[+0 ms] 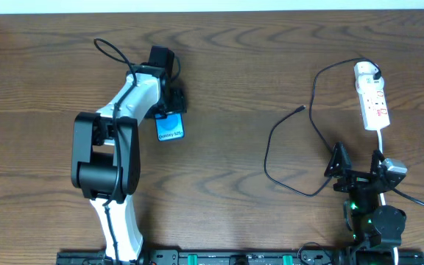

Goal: Plug charger to phone and switch on socket
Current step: 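Lift the phone with the left gripper and tilt it upright toward center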

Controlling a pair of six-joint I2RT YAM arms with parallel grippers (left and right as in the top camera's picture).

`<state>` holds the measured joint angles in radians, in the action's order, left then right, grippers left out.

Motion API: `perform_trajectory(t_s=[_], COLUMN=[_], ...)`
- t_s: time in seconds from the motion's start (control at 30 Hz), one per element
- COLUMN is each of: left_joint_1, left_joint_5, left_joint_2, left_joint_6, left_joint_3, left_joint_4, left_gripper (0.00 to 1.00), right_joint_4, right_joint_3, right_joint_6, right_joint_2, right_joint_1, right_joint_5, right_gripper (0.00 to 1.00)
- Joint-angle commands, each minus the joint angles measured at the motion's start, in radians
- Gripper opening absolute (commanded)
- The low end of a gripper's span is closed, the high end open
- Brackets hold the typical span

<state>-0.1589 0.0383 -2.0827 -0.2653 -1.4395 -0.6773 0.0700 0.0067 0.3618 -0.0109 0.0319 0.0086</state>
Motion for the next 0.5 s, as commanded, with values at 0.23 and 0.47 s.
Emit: perform_trajectory(t_s=[0.23, 0.47], left_joint_1=[0.000, 0.000], left_joint_5=[0.115, 0.270], left_joint_2=[0.114, 0.126], left_joint_6=[-0.002, -0.002], left_joint_3=[0.005, 0.005], left_joint_4=[-0.061, -0.101], left_gripper=[0.61, 0.61], right_joint_4=[0.001, 0.002], right_joint_3=[-0.002, -0.002], right_joint_6=[-0.004, -0.003], right_joint_2=[0.006, 0.006], right_joint_1=[-0.006, -0.005], right_joint_5=[0.008, 0.008], right_gripper=[0.99, 0.99])
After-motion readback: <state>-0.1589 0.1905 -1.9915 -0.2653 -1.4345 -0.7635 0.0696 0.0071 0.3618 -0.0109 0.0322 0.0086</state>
